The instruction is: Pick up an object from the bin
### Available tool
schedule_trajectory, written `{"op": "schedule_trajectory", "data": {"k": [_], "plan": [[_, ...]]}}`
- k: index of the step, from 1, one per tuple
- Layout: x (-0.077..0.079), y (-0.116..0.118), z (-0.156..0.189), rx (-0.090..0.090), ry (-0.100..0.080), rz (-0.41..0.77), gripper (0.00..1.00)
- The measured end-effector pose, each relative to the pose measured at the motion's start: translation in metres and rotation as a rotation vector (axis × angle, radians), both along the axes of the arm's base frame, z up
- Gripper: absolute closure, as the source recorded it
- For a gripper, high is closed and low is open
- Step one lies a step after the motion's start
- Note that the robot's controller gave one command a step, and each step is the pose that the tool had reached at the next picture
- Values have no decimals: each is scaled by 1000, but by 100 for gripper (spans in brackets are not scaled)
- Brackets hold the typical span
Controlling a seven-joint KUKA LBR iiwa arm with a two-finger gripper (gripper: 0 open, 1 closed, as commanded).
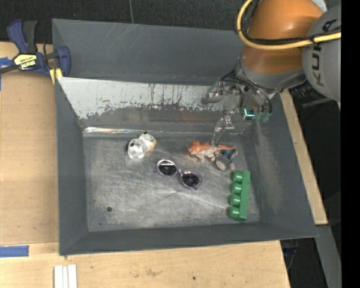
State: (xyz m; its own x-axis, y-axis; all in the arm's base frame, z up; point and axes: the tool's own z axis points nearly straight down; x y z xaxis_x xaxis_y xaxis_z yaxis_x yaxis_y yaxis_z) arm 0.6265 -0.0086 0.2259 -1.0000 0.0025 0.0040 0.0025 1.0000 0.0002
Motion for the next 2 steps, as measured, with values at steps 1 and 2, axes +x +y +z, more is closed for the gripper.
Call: {"op": "schedule_trajectory", "data": {"k": [1,2], "plan": [[2,0,5,0,-8,0,0],[-3,-11,-72,0,-12,-34,0]]}}
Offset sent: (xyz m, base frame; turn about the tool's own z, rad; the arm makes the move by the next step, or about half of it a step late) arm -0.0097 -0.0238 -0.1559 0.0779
